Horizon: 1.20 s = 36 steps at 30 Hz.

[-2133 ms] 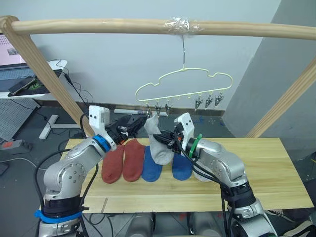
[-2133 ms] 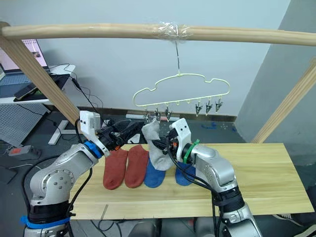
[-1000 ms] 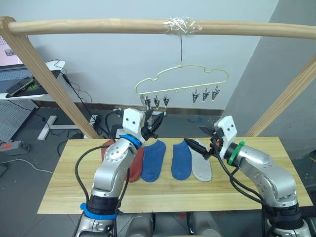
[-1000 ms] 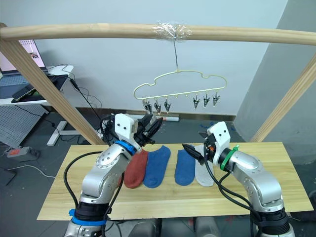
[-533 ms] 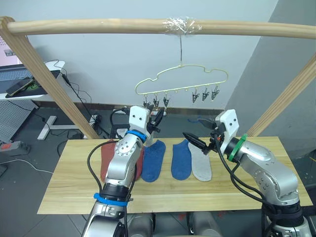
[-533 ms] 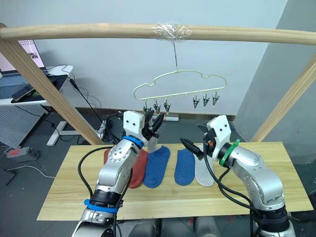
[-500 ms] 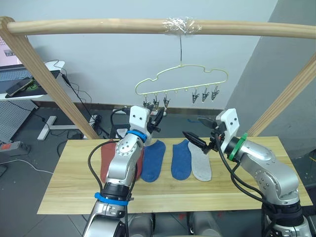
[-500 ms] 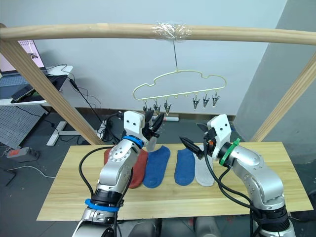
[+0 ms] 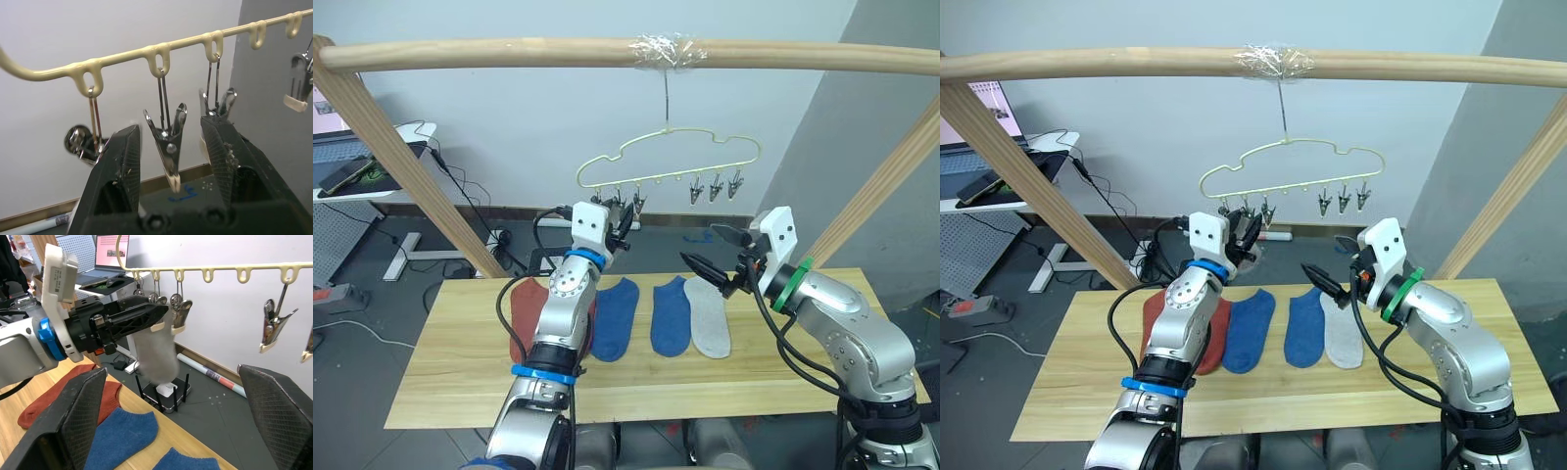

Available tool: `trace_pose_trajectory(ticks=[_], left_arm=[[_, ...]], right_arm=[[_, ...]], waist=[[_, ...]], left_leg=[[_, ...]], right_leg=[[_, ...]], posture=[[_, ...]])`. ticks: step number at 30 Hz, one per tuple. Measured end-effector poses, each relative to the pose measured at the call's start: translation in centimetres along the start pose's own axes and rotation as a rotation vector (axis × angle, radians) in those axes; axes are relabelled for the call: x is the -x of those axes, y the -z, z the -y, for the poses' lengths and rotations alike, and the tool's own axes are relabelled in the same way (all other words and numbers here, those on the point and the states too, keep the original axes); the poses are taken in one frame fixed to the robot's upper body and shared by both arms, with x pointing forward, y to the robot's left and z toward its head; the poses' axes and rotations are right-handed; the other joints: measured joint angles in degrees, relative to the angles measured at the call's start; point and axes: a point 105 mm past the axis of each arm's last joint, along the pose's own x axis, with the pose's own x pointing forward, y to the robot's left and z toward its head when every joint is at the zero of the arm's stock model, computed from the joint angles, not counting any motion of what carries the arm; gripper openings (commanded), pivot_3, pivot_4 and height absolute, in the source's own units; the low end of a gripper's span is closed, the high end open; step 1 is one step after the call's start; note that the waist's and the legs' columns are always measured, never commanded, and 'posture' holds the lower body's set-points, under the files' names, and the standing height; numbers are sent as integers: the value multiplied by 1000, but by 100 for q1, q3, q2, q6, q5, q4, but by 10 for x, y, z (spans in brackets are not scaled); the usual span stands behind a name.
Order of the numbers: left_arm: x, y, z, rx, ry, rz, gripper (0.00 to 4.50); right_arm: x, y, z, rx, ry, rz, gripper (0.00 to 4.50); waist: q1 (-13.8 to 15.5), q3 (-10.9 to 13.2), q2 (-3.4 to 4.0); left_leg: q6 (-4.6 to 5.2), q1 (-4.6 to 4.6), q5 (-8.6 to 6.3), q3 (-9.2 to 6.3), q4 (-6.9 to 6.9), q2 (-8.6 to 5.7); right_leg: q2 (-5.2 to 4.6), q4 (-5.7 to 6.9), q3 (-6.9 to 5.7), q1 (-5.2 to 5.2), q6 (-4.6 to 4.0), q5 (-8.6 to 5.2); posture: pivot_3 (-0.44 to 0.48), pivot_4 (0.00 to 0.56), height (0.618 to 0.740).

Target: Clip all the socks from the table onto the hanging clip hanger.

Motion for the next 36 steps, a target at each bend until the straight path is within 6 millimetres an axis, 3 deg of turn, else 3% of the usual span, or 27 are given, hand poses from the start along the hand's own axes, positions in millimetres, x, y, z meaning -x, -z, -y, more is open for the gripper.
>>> trace_pose_trajectory(ticks=[20, 28, 31, 36], left_arm=[[-3, -4, -7, -42, -48, 37, 2158], [-4, -6, -5, -36, -43, 53, 324], [-5, -9, -5, -37, -42, 59, 6], [-6, -10, -7, -36, -48, 64, 6]], right_arm=[[0, -3, 1, 12, 7, 4, 4500], [0, -3, 0, 6, 3, 8, 4500], [0, -3, 0, 4, 7, 9, 4500], [-1, 1, 0, -2, 18, 4, 4500]], waist=[[-16, -1, 1], [-29, -1, 0], [-34, -1, 1], [-41, -1, 0]], left_leg=[[0, 0, 0, 0, 7, 0], [0, 0, 0, 0, 11, 0], [0, 0, 0, 0, 11, 0], [1, 1, 1, -1, 11, 0]], right_leg=[[0, 4, 1, 1, 1, 3], [1, 5, 1, 2, -8, 10], [1, 5, 1, 2, -7, 11], [2, 5, 1, 3, -5, 10]], posture=[[-176, 120, 740], [-175, 125, 740], [-175, 124, 740], [-162, 131, 740]])
